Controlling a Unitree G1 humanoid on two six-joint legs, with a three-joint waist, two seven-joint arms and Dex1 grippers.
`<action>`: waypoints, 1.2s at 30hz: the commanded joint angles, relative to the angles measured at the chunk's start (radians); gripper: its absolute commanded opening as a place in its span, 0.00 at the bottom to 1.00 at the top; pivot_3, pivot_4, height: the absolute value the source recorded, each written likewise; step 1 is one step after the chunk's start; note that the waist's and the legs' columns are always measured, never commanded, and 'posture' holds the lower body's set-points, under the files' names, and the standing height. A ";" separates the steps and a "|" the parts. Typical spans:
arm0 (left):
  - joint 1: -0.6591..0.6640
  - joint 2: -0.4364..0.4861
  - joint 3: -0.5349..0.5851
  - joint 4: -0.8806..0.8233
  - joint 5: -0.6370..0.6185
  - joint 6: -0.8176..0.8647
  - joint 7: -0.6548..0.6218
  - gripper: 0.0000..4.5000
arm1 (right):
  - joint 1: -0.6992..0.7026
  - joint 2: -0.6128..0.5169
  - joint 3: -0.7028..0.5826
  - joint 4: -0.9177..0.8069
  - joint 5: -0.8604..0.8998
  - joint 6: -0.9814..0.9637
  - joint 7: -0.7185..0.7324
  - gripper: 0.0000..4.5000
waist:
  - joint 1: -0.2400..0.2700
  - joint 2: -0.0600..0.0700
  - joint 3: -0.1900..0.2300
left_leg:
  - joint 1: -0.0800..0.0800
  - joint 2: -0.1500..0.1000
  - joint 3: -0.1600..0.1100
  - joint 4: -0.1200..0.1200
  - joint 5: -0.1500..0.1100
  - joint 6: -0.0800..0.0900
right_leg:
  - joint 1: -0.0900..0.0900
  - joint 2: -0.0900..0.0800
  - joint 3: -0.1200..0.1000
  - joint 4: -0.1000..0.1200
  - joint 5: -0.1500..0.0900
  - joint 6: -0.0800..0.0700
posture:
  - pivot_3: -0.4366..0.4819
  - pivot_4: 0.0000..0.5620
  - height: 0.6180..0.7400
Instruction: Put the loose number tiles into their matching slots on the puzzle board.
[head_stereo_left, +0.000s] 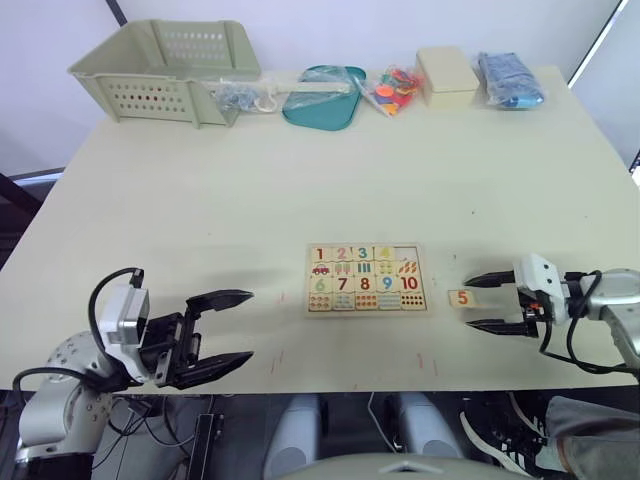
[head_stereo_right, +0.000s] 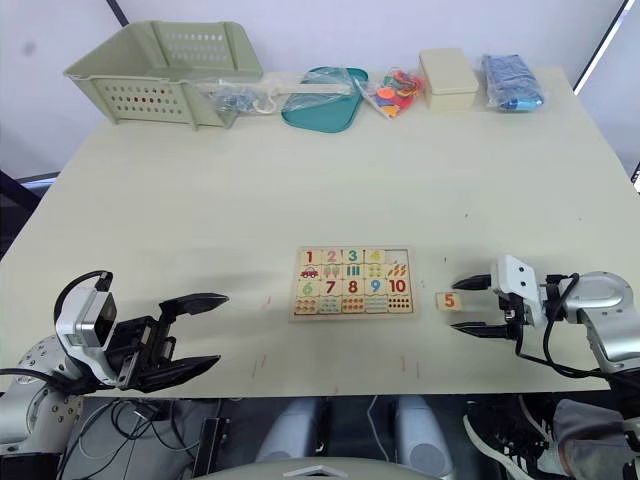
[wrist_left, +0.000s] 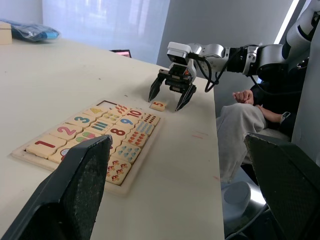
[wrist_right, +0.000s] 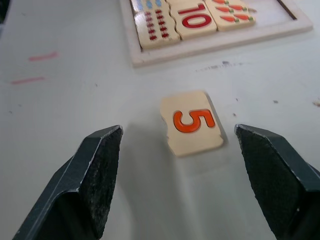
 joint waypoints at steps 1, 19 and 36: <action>0.009 -0.001 0.018 -0.038 -0.012 0.004 0.004 1.00 | -0.009 0.021 -0.030 0.006 0.017 -0.009 0.003 0.57 | 0.001 0.000 0.000 | 0.000 0.000 0.000 0.000 0.000 0.000 | 0.000 0.000 0.000 0.000 0.000 0.000 | 0.48 0.27 1.00; 0.001 0.004 0.023 -0.051 -0.017 0.020 0.015 1.00 | -0.009 0.000 -0.039 0.038 -0.020 -0.044 0.007 0.51 | 0.002 0.000 0.000 | 0.000 0.000 0.000 0.000 0.000 0.000 | 0.000 0.000 0.000 0.000 0.000 0.000 | 0.48 0.27 1.00; -0.007 0.005 0.022 -0.049 -0.014 0.023 0.018 1.00 | -0.029 -0.026 -0.014 -0.019 -0.046 0.028 0.008 0.51 | 0.002 0.000 0.000 | 0.000 0.000 0.000 0.000 0.000 0.000 | 0.000 0.000 0.000 0.000 0.000 0.000 | 0.48 0.27 1.00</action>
